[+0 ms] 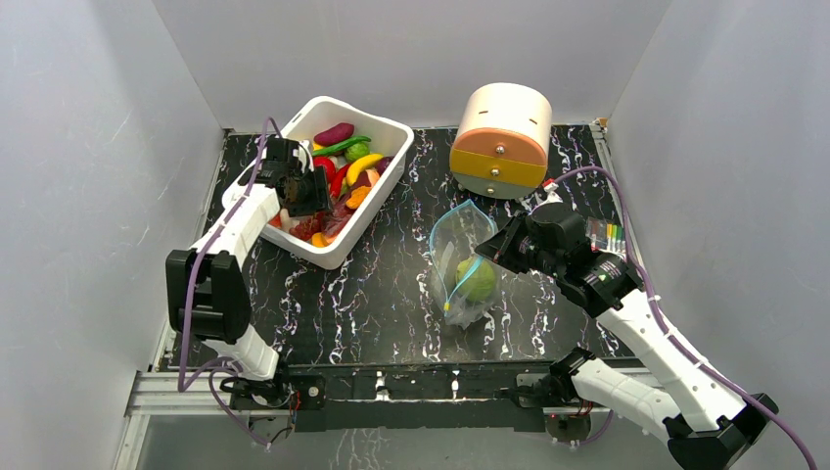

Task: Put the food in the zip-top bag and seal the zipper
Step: Pick up the fake food from the bin.

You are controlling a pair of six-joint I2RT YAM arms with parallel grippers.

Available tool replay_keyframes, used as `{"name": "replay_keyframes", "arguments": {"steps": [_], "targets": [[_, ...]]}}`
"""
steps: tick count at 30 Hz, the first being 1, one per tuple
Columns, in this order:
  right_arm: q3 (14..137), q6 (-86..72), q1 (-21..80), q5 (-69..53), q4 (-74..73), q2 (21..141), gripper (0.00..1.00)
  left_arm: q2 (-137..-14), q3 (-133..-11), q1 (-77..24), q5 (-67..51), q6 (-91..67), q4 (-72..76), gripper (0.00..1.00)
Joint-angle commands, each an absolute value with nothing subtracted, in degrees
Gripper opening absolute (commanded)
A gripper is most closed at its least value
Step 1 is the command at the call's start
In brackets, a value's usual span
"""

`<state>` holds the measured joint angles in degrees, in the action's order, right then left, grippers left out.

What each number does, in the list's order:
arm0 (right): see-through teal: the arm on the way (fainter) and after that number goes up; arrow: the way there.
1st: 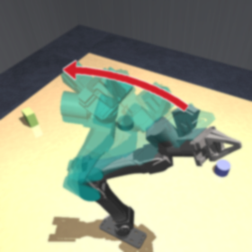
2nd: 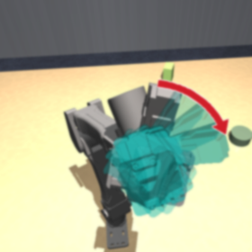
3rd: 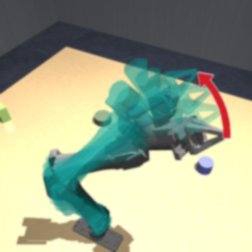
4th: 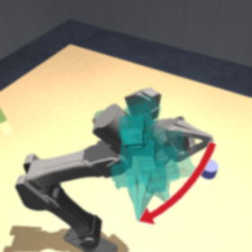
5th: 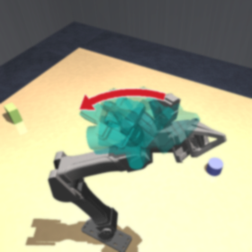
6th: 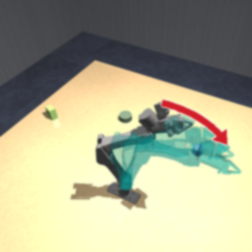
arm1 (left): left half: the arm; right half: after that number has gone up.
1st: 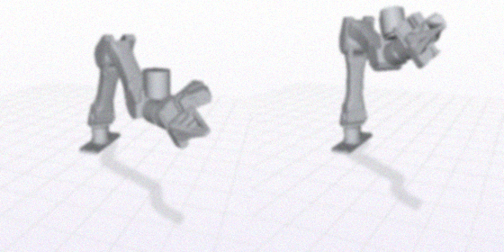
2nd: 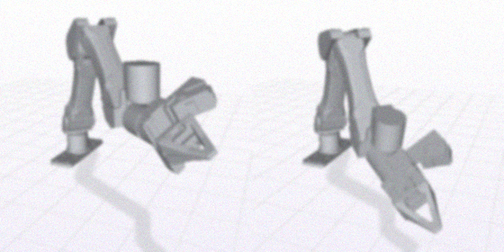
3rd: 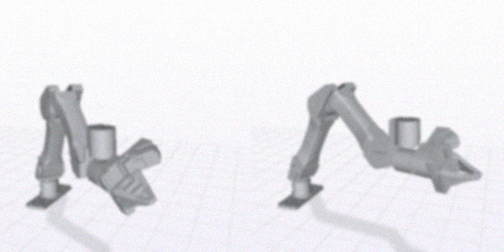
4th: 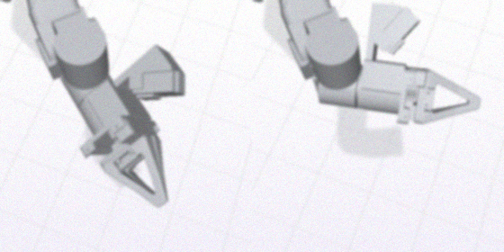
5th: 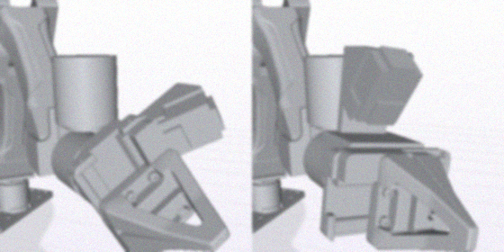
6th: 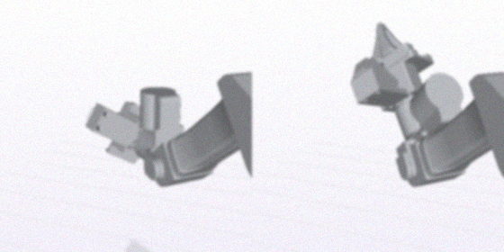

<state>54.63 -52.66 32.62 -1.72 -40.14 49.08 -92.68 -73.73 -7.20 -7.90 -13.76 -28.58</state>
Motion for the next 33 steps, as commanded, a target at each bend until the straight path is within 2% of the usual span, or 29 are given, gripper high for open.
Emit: {"name": "replay_keyframes", "arguments": {"steps": [1,7,14,23,33], "targets": [[57.28,-52.99,32.71,-1.74,-38.02,48.59,0.00,-94.06,-75.68,-6.64,-8.68,-11.66,-26.89,0.51],[57.66,-52.91,32.74,-1.75,-38.08,48.80,0.00,-95.81,-75.47,-6.68,-9.84,-11.34,-26.91,0.48],[57.38,-53.07,32.70,-2.12,-37.74,49.18,0.00,-96.58,-74.62,-6.68,-13.56,-11.04,-26.26,0.39],[57.04,-53.37,32.76,-2.31,-37.64,49.13,0.00,-95.82,-73.43,-6.66,-15.75,-11.51,-26.46,0.34],[56.81,-53.52,32.76,-2.43,-37.42,48.96,0.00,-96.13,-71.04,-6.68,-17.73,-11.95,-24.73,0.36]]}}
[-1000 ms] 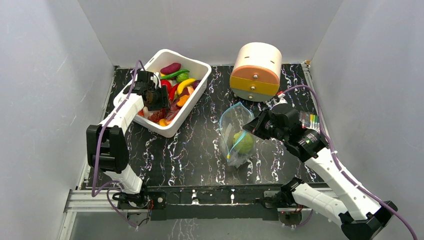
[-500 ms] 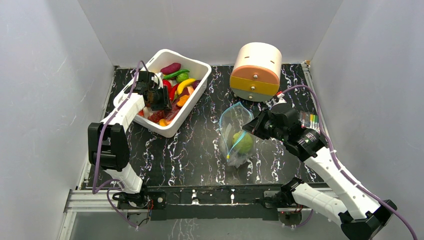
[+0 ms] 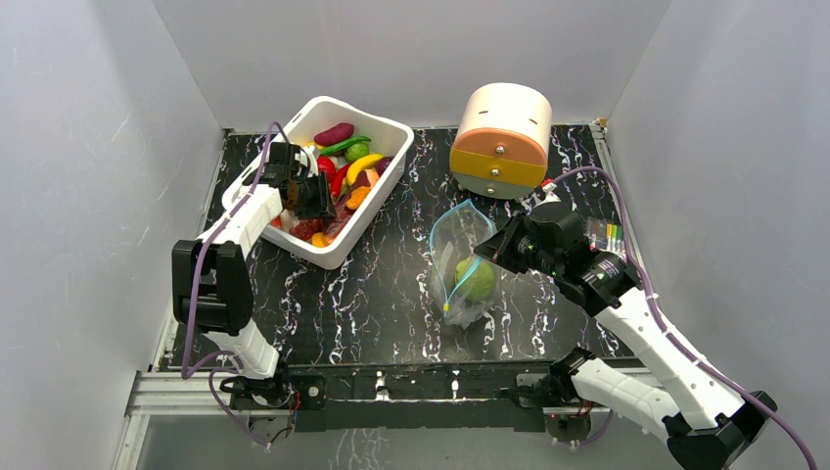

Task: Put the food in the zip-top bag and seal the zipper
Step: Pick up the fake food from the bin.

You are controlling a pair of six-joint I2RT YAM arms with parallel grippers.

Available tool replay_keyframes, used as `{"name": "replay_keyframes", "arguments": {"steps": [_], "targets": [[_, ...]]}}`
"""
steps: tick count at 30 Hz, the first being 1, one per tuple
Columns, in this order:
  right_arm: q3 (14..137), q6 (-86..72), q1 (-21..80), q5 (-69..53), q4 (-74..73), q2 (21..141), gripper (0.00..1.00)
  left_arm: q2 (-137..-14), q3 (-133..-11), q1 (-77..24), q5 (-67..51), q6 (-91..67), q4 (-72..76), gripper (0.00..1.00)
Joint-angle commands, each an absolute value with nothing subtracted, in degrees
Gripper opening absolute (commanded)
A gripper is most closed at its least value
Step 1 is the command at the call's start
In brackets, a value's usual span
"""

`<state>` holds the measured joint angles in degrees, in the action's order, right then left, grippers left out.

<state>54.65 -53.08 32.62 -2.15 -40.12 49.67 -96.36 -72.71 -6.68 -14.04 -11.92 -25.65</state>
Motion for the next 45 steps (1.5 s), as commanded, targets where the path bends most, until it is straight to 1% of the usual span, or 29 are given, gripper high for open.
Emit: {"name": "replay_keyframes", "arguments": {"steps": [1,4,5,7,9,10,12,14,24,39,45], "targets": [[56.72,-53.57,32.76,-2.46,-37.44,48.91,0.00,-96.00,-70.89,-6.72,-17.95,-11.95,-24.44,0.37],[57.00,-53.67,32.77,-2.79,-37.35,48.87,0.00,-96.11,-71.05,-6.68,-18.46,-12.17,-24.55,0.36],[57.10,-53.65,32.76,-2.85,-37.35,48.82,0.00,-96.04,-71.14,-6.68,-18.71,-12.38,-24.60,0.34],[57.22,-53.66,32.75,-2.62,-37.35,48.95,0.00,-95.82,-71.04,-6.67,-19.68,-12.91,-24.17,0.27],[57.26,-53.70,32.71,-2.57,-37.31,48.96,0.00,-95.40,-70.77,-6.69,-20.74,-13.61,-23.70,0.14],[57.28,-53.70,32.74,-2.67,-37.28,48.96,0.00,-95.17,-70.75,-6.69,-21.01,-13.82,-23.74,0.10],[57.28,-53.70,32.78,-2.77,-37.35,49.04,0.00,-94.66,-70.83,-6.72,-21.09,-13.97,-24.01,0.04],[57.16,-53.67,32.75,-2.74,-37.44,48.91,0.00,-94.06,-71.13,-6.71,-21.09,-13.90,-24.52,0.00],[57.10,-53.87,32.78,-2.86,-37.34,49.05,0.00,-90.67,-73.15,-6.68,-21.15,-13.50,-26.69,0.00],[57.05,-53.89,32.73,-2.60,-37.54,48.82,0.00,-82.84,-74.53,-6.70,-16.72,-14.49,-27.53,0.00],[57.02,-53.92,32.76,-2.73,-37.49,49.02,0.00,-78.79,-74.28,-6.68,-13.07,-14.48,-26.28,0.00]]}}
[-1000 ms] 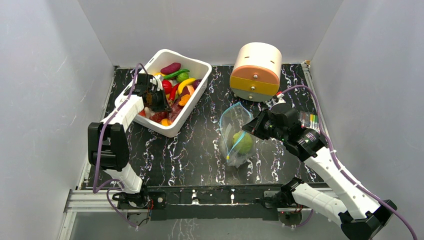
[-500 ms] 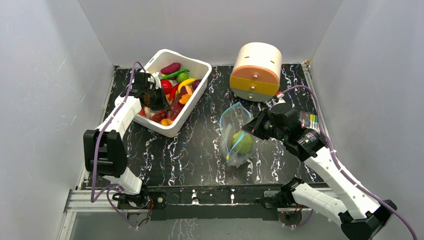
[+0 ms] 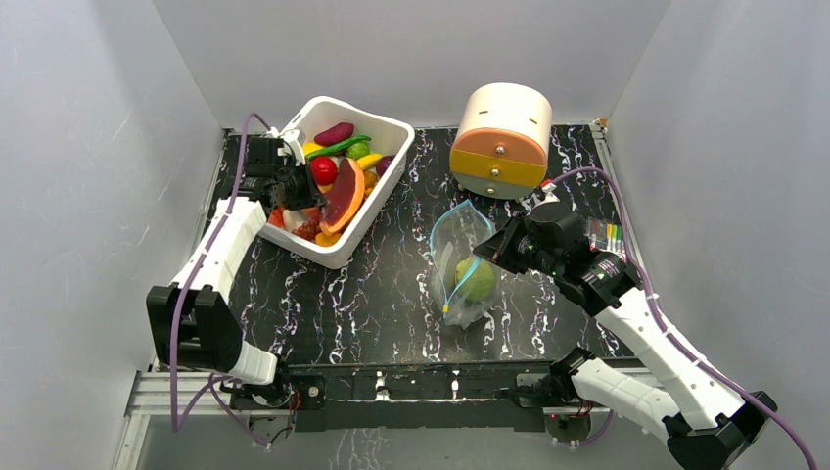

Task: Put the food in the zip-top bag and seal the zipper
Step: Pick up the fake food from the bin.

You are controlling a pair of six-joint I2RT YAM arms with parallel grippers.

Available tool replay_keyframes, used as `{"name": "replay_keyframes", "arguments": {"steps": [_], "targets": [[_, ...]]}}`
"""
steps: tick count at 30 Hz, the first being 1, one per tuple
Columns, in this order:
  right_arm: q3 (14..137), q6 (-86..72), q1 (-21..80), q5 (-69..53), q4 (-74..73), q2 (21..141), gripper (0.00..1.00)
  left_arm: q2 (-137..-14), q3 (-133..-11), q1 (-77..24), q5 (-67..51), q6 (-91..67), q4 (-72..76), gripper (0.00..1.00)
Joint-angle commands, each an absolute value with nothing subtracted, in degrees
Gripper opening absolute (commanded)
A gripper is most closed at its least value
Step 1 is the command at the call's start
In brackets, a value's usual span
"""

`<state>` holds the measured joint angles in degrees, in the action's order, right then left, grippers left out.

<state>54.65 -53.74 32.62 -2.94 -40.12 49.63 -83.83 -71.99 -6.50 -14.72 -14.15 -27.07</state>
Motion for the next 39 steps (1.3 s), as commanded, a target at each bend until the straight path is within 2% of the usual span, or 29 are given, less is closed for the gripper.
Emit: {"name": "replay_keyframes", "arguments": {"steps": [1,11,18,25,33,39], "targets": [[56.97,-53.87,32.71,-2.75,-37.45,49.03,0.00,-78.63,-74.64,-6.69,-13.06,-14.46,-26.39,0.00],[59.04,-52.16,32.78,-1.25,-38.25,50.41,0.00,-77.50,-81.97,-6.69,-18.41,-13.96,-34.32,0.00],[65.30,-44.81,32.76,3.54,-42.21,52.95,0.00,-75.58,-84.35,-6.69,-27.75,-13.18,-39.53,0.00],[73.61,-33.86,32.77,6.73,-49.14,57.94,0.00,-71.99,-83.43,-6.77,-38.96,-13.12,-39.88,0.00],[84.63,-22.29,32.77,16.93,-61.58,64.93,0.00,-67.39,-80.06,-9.74,-44.76,-12.53,-38.49,0.00],[85.77,-20.03,32.78,20.98,-62.35,65.41,0.00,-66.28,-79.28,-14.01,-49.02,-10.57,-40.40,0.00]]}}
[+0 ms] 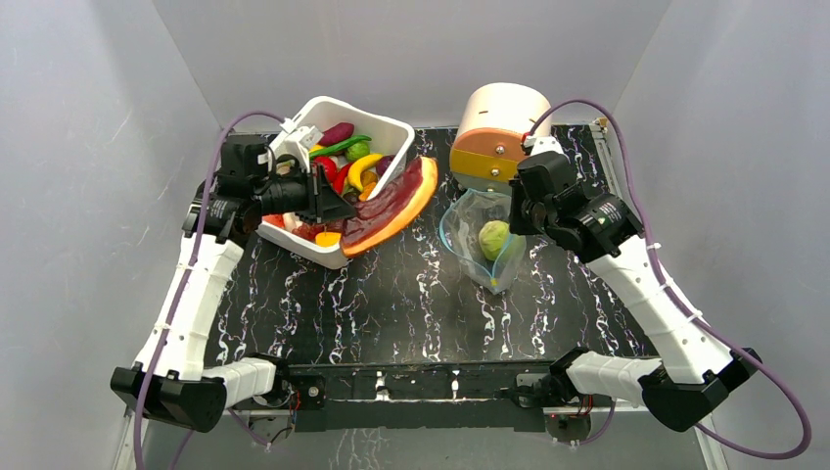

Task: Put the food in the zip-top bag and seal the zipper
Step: Pick up the fake food from the bin.

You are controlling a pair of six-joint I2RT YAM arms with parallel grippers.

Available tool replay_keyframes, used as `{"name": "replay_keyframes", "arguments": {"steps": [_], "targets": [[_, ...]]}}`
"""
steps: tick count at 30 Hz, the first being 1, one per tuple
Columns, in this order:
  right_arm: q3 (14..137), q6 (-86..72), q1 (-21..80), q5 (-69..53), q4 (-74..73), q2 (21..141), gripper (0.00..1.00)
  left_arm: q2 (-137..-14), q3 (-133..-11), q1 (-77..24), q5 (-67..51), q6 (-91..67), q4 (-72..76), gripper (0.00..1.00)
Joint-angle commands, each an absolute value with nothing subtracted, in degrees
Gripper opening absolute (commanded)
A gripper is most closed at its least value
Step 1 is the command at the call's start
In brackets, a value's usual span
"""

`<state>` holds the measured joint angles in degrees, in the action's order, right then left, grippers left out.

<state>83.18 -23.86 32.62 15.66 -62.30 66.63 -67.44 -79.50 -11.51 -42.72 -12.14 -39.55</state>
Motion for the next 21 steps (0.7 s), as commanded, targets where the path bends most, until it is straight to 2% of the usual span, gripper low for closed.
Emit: {"name": "replay_keyframes", "arguments": {"steps": [1,5,21], "targets": [[85.13,-20.13,32.78,20.37,-61.87,65.26,0.00,-66.29,-79.21,-15.00,-50.38,-10.40,-40.43,0.00],[82.14,-21.77,32.71,17.28,-59.01,64.99,0.00,-66.64,-77.76,-18.95,-55.68,-11.75,-39.46,0.00],[76.90,-23.93,32.78,11.56,-52.72,63.20,0.00,-71.03,-75.54,-25.78,-50.84,-12.27,-42.01,0.00]]}}
